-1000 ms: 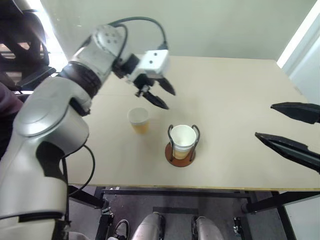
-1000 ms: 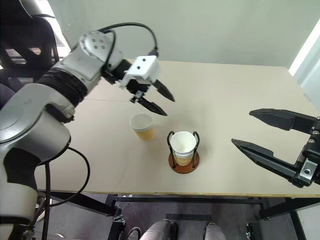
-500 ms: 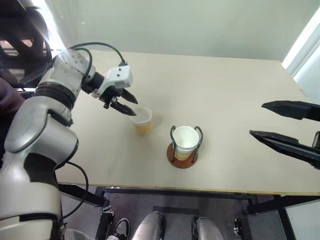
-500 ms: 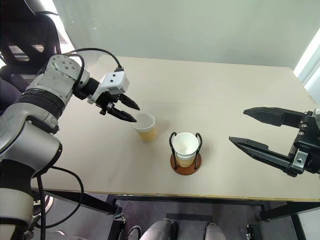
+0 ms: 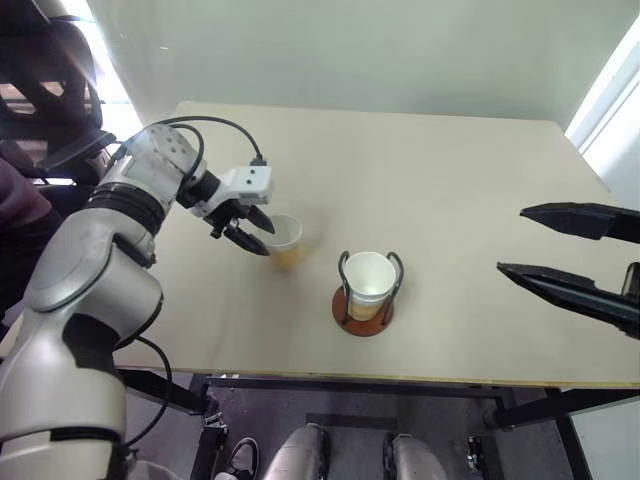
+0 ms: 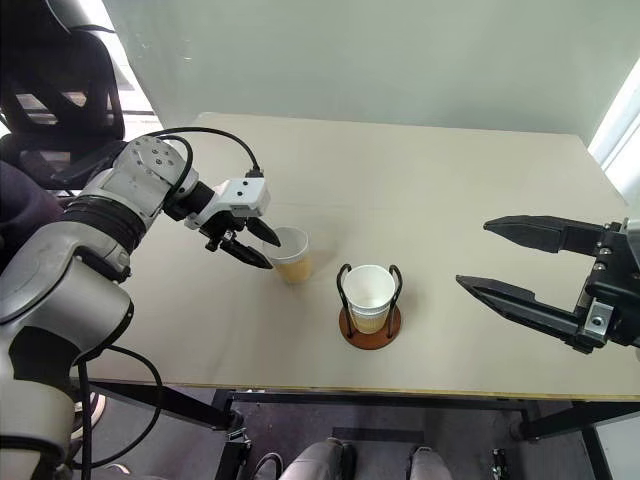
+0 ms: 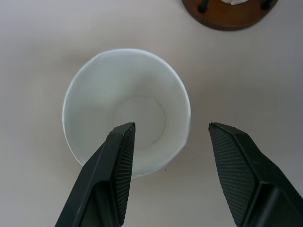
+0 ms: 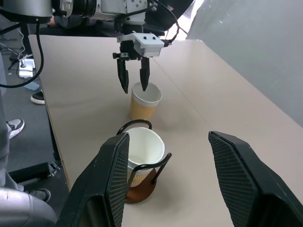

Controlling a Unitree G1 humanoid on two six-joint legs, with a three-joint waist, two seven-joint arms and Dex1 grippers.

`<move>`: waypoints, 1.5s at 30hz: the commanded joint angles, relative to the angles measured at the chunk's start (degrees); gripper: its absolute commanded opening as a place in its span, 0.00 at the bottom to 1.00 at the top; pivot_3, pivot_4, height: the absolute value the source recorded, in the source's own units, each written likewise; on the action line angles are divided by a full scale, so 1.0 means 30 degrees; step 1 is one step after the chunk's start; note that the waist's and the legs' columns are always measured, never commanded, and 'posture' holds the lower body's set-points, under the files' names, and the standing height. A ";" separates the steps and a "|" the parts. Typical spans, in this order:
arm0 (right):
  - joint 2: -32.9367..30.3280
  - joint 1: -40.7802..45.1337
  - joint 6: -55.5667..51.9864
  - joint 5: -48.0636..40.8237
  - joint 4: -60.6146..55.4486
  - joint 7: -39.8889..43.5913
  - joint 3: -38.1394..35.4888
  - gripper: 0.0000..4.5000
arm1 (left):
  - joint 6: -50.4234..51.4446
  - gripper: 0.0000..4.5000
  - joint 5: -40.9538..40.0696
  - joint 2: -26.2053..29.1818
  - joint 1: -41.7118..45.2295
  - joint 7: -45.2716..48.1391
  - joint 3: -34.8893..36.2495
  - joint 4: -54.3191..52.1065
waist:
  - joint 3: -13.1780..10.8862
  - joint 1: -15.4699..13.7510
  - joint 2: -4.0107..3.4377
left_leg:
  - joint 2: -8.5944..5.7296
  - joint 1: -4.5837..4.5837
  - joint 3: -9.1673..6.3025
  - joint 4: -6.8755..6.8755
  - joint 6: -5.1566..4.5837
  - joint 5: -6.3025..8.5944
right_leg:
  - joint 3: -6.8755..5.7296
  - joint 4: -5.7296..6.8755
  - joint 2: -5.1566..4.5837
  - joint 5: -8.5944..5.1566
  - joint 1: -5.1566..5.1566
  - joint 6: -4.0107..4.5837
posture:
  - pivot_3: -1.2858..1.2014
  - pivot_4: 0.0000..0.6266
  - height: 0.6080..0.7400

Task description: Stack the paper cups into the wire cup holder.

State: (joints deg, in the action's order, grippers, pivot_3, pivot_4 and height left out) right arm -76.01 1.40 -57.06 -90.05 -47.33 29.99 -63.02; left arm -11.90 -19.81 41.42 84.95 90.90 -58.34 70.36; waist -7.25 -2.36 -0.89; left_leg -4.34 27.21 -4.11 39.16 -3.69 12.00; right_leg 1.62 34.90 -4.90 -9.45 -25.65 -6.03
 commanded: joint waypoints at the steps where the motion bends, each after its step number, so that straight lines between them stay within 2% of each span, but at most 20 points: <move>1: -0.0126 0.0252 0.0123 -0.0248 0.0291 -0.0219 -0.0481 0.60 | -0.0727 0.58 0.1162 -0.0396 0.0045 0.0532 0.0657 0.0513 | 0.0004 0.0008 0.0009 | -0.0007 -0.0008 0.0025 -0.0001 0.0003 -0.0001 | -0.0014 0.0000 0.0011 0.0003 0.0003 0.0009 | 0.52 0.24 1.00; 8: -0.0218 0.0300 0.0089 -0.0559 0.0215 -0.0500 -0.0513 0.60 | -0.1649 0.58 0.3318 -0.1351 -0.0521 0.0532 0.2092 0.1187 | 0.0001 0.0022 0.0001 | -0.0007 -0.0014 0.0003 0.0002 -0.0002 -0.0009 | 0.0007 0.0000 -0.0013 0.0014 0.0006 -0.0005 | 0.52 0.24 1.00; 9: -0.0236 0.0304 0.0072 -0.0614 0.0200 -0.0554 -0.0535 0.60 | -0.1720 0.55 0.3493 -0.1486 -0.0602 0.0532 0.2284 0.1202 | 0.0000 0.0042 -0.0001 | -0.0011 -0.0014 0.0006 0.0008 -0.0002 -0.0010 | 0.0009 0.0004 0.0004 0.0012 0.0007 -0.0006 | 0.52 0.24 1.00; 11: -0.0262 0.0300 0.0030 -0.0693 0.0165 -0.0630 -0.0580 0.60 | -0.1893 0.45 0.3817 -0.1658 -0.0730 0.0532 0.2557 0.1233 | 0.0001 0.0018 0.0002 | -0.0001 -0.0014 0.0002 -0.0002 -0.0005 -0.0012 | -0.0003 0.0003 -0.0007 0.0011 0.0004 -0.0002 | 0.52 0.24 1.00; 17: -0.0337 0.0301 -0.0248 -0.0882 0.0157 -0.0811 -0.0825 0.60 | -0.2041 0.01 0.4504 -0.1602 -0.0212 0.0532 0.3600 0.1410 | 0.0006 0.0020 0.0008 | -0.0002 -0.0014 0.0012 -0.0001 -0.0024 -0.0011 | 0.0009 -0.0003 -0.0010 0.0004 -0.0001 -0.0010 | 0.52 0.24 1.00; 21: -0.0280 0.0278 -0.0472 -0.0758 0.0175 -0.0720 -0.1061 0.60 | -0.1952 0.01 0.3682 -0.1247 0.0878 0.0532 0.3862 0.0872 | -0.0004 0.0027 0.0005 | -0.0006 -0.0001 0.0029 -0.0002 -0.0026 -0.0004 | 0.0006 0.0001 0.0003 -0.0003 -0.0007 -0.0013 | 0.52 0.24 1.00; 24: -0.0277 0.0275 -0.0634 -0.0640 0.0224 -0.0578 -0.1245 0.60 | -0.1665 0.01 0.1528 -0.0694 0.1806 0.0532 0.3374 -0.0442 | -0.0005 0.0024 0.0005 | -0.0004 0.0021 0.0027 0.0001 -0.0016 0.0002 | 0.0005 -0.0008 0.0007 0.0003 -0.0026 -0.0005 | 0.52 0.24 1.00; 26: -0.0283 0.0294 -0.0768 -0.0523 0.0286 -0.0431 -0.1366 0.60 | -0.1239 0.01 -0.0825 -0.0115 0.2487 0.0532 0.2655 -0.2101 | -0.0009 -0.0013 0.0000 | -0.0010 0.0033 0.0005 -0.0008 0.0009 0.0022 | -0.0009 -0.0018 -0.0004 0.0002 -0.0034 -0.0008 | 0.52 0.24 1.00; 28: -0.0308 0.0329 -0.0843 -0.0340 0.0351 -0.0295 -0.1387 0.60 | -0.0551 0.01 -0.3864 0.0611 0.3317 0.0532 0.1825 -0.4332 | -0.0005 -0.0046 0.0004 | -0.0020 0.0030 0.0048 -0.0019 0.0178 0.0128 | -0.0023 -0.0022 0.0071 0.0000 -0.0042 0.0002 | 0.52 0.24 1.00; 29: -0.0316 0.0352 -0.0838 -0.0232 0.0380 -0.0241 -0.1342 0.60 | -0.0188 0.01 -0.5318 0.0924 0.3731 0.0532 0.1460 -0.5327 | -0.0012 -0.0036 -0.0004 | 0.0003 0.0052 -0.0013 -0.0001 0.0186 0.0141 | 0.0000 -0.0019 -0.0013 0.0004 -0.0041 -0.0012 | 0.52 0.24 1.00; 33: -0.0265 0.0483 -0.0579 0.0166 0.0354 -0.0117 -0.0990 0.60 | 0.1071 0.01 -1.0417 0.1796 0.5047 0.0532 -0.0087 -0.8655 | 0.0007 -0.0026 -0.0019 | -0.0007 0.0046 0.0023 -0.0001 0.0203 0.0184 | -0.0019 -0.0021 0.0026 0.0019 -0.0034 -0.0023 | 0.52 0.24 1.00; 38: -0.0123 0.0511 -0.0428 0.0207 0.0029 -0.0342 -0.0943 0.60 | 0.0597 0.01 -1.2886 0.1836 0.5923 0.0532 -0.2526 -1.0422 | -0.0014 0.0041 -0.0102 | -0.0001 -0.0063 0.0039 -0.0003 0.0183 0.0242 | -0.0003 0.0005 -0.0018 -0.0045 0.0048 -0.0028 | 0.52 0.24 1.00; 45: -0.0111 0.0264 -0.0942 -0.0548 -0.0338 -0.1035 -0.1952 0.60 | -0.0664 0.01 -1.4368 0.1768 0.6623 0.0532 -0.6368 -1.2126 | -0.0025 0.0157 -0.0103 | -0.0003 -0.0059 0.0082 -0.0001 0.0146 0.0205 | -0.0014 0.0003 -0.0011 -0.0058 0.0053 -0.0043 | 0.52 0.24 1.00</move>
State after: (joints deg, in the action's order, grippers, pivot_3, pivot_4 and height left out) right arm -76.12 1.93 -59.92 -90.91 -48.23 27.93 -66.32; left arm -12.48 -60.88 46.26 102.29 90.92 -76.67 35.09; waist -7.32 -1.89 -1.20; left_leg -4.34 27.05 -3.94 39.18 -3.25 12.61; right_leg 1.61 34.91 -5.01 -9.63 -25.48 -6.18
